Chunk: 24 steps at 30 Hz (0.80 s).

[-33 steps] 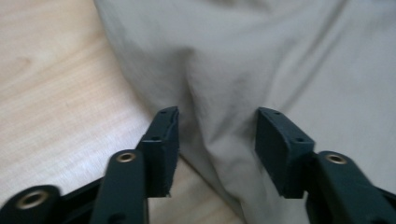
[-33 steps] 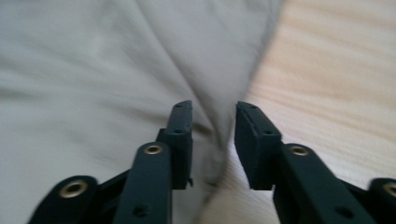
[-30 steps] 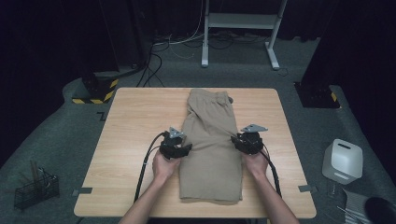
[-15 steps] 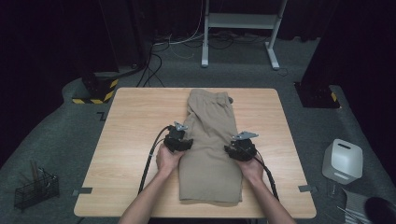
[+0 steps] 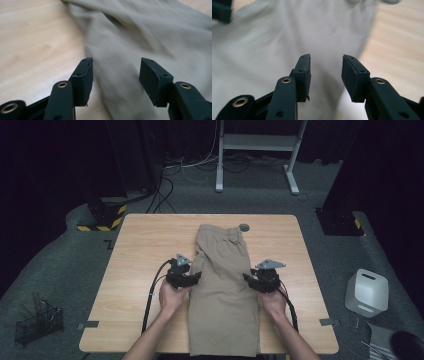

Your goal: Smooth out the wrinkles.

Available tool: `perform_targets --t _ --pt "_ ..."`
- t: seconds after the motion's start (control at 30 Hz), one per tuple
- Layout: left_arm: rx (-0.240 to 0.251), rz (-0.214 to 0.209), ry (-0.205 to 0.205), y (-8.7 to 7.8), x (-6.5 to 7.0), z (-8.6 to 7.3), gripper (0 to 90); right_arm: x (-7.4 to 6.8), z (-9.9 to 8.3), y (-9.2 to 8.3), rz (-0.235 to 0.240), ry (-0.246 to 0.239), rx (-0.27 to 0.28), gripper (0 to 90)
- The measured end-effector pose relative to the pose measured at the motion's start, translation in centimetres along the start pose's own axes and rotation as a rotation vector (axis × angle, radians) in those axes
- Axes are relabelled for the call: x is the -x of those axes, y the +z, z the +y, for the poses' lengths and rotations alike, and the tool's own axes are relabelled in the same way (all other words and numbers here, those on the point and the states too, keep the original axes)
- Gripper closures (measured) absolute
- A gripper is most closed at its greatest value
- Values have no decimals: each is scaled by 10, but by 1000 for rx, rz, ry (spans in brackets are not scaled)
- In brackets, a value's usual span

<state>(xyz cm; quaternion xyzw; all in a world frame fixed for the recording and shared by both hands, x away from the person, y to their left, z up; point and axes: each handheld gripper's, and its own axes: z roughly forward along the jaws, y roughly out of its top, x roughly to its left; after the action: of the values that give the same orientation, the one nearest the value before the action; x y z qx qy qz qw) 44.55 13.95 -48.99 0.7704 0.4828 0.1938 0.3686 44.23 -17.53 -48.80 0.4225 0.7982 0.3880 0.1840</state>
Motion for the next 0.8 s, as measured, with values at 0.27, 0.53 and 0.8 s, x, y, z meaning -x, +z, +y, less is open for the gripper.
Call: perform_targets --t 0.27,0.53,0.8 --pt "-93 -18 -55 36 -19 5 665 26 15 47 -75 54 -95 714" --pt "-124 -13 -58 20 -33 -7 878 31 8 47 -96 -1 -142 900" --pt "-9 -14 32 6 -14 -3 486 18 6 38 -76 -2 -96 628"
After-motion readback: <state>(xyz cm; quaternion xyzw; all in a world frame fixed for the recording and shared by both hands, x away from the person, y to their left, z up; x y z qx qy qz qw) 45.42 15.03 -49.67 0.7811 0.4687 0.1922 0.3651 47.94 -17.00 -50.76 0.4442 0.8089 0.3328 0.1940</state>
